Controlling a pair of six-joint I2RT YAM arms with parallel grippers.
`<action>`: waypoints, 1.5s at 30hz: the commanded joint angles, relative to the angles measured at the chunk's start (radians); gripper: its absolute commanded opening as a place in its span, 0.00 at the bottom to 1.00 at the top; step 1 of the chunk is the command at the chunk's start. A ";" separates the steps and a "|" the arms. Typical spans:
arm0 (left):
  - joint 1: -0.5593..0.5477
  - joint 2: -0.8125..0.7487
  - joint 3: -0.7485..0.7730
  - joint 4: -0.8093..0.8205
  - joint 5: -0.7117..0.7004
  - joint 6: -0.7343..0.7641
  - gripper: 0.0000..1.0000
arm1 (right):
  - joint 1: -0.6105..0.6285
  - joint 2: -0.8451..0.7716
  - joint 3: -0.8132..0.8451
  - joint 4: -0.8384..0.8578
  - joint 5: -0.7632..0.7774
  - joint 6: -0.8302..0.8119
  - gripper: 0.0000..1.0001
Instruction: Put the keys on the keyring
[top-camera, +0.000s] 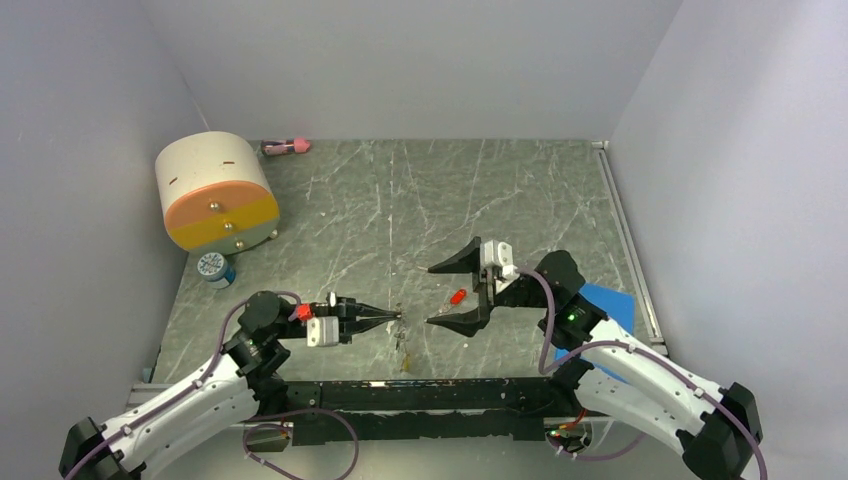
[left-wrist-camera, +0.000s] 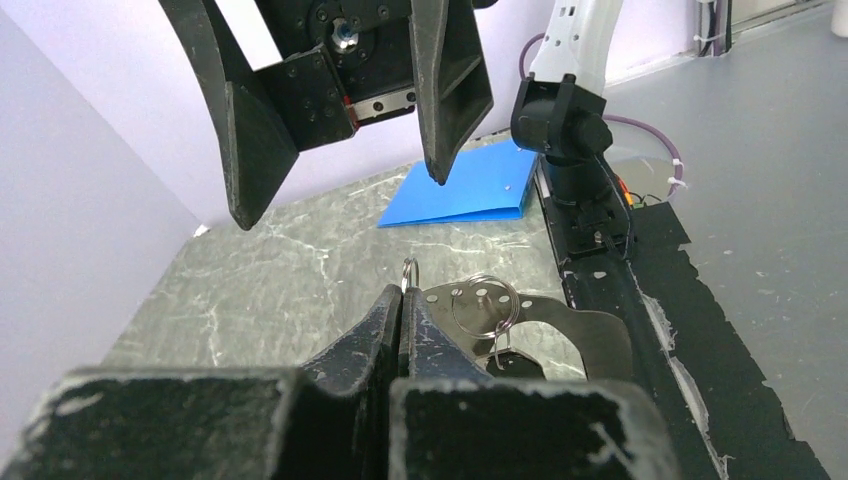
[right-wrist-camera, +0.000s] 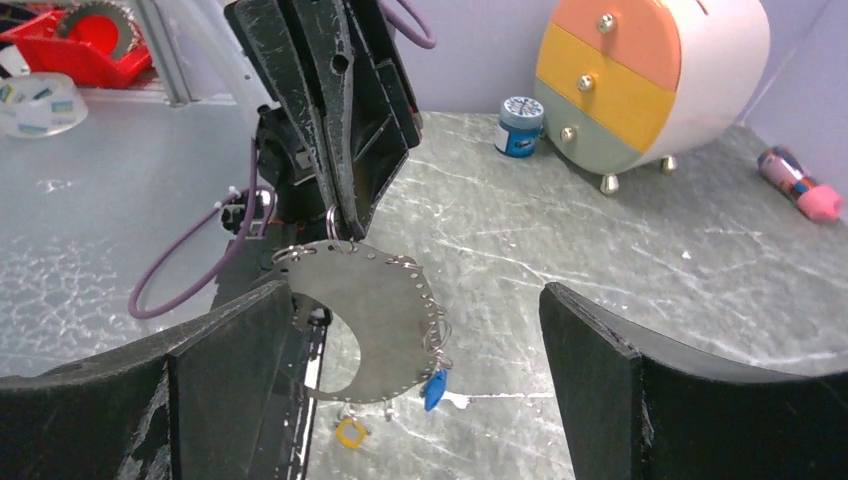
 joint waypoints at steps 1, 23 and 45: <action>-0.004 -0.023 -0.012 0.114 0.053 0.051 0.03 | 0.000 -0.003 -0.046 0.185 -0.086 -0.051 0.96; -0.004 0.036 -0.027 0.248 0.056 -0.020 0.02 | 0.172 0.194 -0.026 0.422 -0.046 -0.114 0.33; -0.003 -0.026 0.100 -0.193 -0.066 0.032 0.28 | 0.177 0.165 0.058 0.092 -0.004 -0.219 0.00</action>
